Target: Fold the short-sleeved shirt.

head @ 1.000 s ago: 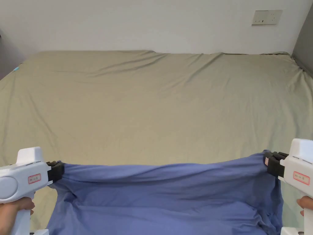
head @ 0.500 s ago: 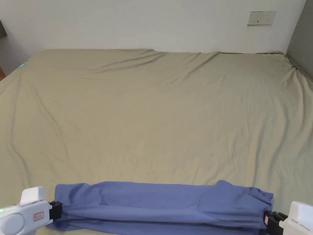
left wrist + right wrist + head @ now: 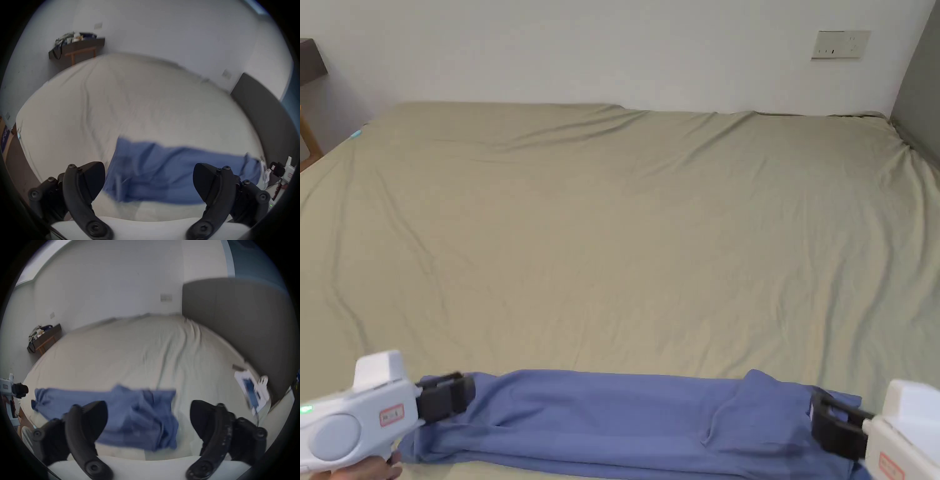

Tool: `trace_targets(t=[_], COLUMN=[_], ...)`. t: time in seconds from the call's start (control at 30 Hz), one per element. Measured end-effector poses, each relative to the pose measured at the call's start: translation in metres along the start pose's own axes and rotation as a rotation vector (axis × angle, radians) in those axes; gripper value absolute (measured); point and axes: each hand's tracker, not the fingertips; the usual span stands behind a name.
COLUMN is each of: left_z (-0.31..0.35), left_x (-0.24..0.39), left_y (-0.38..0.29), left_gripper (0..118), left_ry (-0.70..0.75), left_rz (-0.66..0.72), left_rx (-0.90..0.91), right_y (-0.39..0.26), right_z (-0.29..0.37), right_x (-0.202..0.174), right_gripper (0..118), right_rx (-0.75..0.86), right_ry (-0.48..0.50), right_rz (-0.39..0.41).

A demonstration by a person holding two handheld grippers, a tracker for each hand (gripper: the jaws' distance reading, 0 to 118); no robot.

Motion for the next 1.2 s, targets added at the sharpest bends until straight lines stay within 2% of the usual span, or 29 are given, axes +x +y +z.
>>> trace_targets(t=[0.23,0.37,0.47,0.5,0.53,0.57,0.63,0.67,0.7,1.1,1.2], left_z=[0.085,0.108,0.107,0.108,0.11,0.108,0.107,0.105,0.102,0.086,0.073], left_x=[0.075,0.104,0.112,0.116,0.119,0.12,0.125,0.128,0.131,0.112,0.091], left_y=[0.053,0.058,0.055,0.053,0.05,0.048,0.044,0.042,0.041,0.051,0.061], left_gripper=[111,111,111,106,99,84,20,1,0,0,0], left_ry=[-0.083,-0.069,-0.039,-0.025,-0.022,-0.025,-0.017,-0.006,0.005,-0.032,-0.094], left_rz=[-0.132,-0.189,-0.246,-0.262,-0.276,-0.298,-0.347,-0.372,-0.394,-0.338,-0.281], left_rx=[0.393,0.564,0.645,0.672,0.701,0.712,0.716,0.711,0.703,0.632,0.512], right_y=[0.079,0.096,0.1,0.1,0.099,0.098,0.097,0.097,0.097,0.1,0.099], right_z=[0.06,0.079,0.086,0.086,0.088,0.089,0.09,0.09,0.089,0.079,0.075], right_x=[-0.041,-0.062,-0.075,-0.078,-0.081,-0.083,-0.086,-0.087,-0.088,-0.095,-0.097], right_gripper=[107,107,107,106,102,93,51,22,3,2,2], right_rx=[0.353,0.471,0.501,0.513,0.524,0.539,0.554,0.555,0.558,0.543,0.535], right_ry=[0.002,-0.026,-0.045,-0.055,-0.062,-0.063,-0.064,-0.065,-0.067,-0.063,-0.065], right_rz=[0.088,0.121,0.138,0.142,0.149,0.147,0.146,0.145,0.147,0.149,0.155])
